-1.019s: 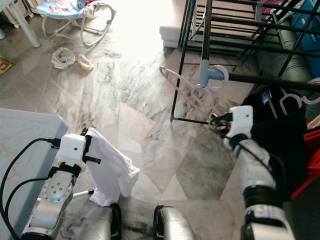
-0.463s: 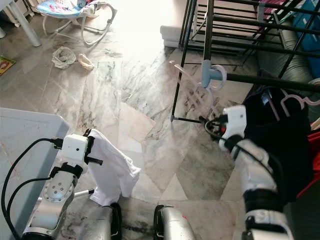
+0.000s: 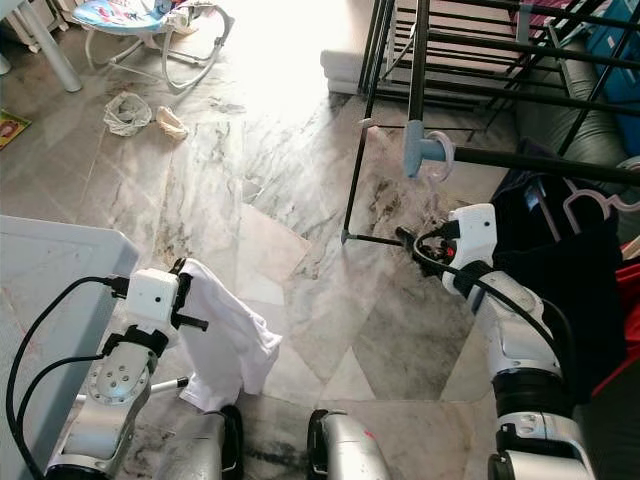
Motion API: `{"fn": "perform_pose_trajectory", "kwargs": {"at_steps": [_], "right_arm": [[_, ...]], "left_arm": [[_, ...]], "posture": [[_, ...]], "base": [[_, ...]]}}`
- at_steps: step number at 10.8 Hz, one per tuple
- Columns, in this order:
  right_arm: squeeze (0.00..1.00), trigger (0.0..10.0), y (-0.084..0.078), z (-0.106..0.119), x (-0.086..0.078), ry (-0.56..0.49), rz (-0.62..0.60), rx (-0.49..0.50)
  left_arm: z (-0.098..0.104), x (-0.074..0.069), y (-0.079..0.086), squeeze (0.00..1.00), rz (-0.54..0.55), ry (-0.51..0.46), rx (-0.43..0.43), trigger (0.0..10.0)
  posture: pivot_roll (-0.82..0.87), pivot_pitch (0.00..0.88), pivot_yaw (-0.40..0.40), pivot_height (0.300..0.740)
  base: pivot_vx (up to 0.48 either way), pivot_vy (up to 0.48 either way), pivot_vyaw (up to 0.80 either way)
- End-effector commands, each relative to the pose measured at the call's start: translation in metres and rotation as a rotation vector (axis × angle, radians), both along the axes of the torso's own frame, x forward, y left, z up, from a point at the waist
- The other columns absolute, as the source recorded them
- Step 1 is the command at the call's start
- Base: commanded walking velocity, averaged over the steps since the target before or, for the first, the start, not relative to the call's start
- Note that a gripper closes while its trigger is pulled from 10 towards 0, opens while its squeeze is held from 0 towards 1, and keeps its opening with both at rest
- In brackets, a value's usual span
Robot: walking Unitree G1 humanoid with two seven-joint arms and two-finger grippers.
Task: Hang hanger
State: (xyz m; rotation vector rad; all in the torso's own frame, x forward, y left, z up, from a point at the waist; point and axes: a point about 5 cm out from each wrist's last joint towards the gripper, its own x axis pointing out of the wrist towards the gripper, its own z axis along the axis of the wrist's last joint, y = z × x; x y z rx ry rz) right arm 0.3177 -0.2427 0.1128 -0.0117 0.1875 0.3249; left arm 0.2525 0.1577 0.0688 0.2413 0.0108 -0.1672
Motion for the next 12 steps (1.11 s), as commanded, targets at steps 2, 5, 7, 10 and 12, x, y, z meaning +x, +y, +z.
{"fn": "perform_pose_trajectory", "kwargs": {"at_steps": [2, 5, 7, 10, 12], "right_arm": [[0.00, 0.0, -0.0086, 0.0030, -0.0041, 0.010, 0.011, 0.013], [0.00, 0.0, -0.0088, 0.0034, -0.0074, 0.022, 0.059, 0.011], [0.00, 0.0, -0.0119, 0.0038, -0.0076, 0.030, 0.055, 0.022], [0.00, 0.0, -0.0057, 0.0005, -0.0093, 0.030, 0.043, 0.073], [0.00, 0.0, -0.0042, -0.0017, -0.0089, 0.007, -0.035, 0.112]], "left_arm": [[-0.0030, -0.0022, -0.0017, 0.00, -0.010, 0.013, -0.006, 10.0], [-0.0039, -0.0024, -0.0022, 0.00, -0.016, 0.022, -0.007, 10.0], [-0.0041, -0.0021, -0.0019, 0.00, -0.017, 0.023, -0.006, 10.0], [-0.0041, -0.0016, -0.0028, 0.00, -0.023, 0.023, -0.009, 10.0], [-0.0040, -0.0015, -0.0028, 0.00, -0.023, 0.023, -0.009, 10.0]], "posture": [[0.01, 0.189, -0.031, 0.740], [0.01, 0.191, -0.032, 0.740], [0.01, 0.189, -0.031, 0.740], [0.01, 0.187, -0.031, 0.740], [0.01, 0.187, -0.031, 0.740]], "base": [[0.000, 0.000, 0.00], [0.000, 0.000, 0.00], [0.000, 0.000, 0.00], [0.000, 0.000, 0.00], [0.000, 0.000, 0.00]]}}
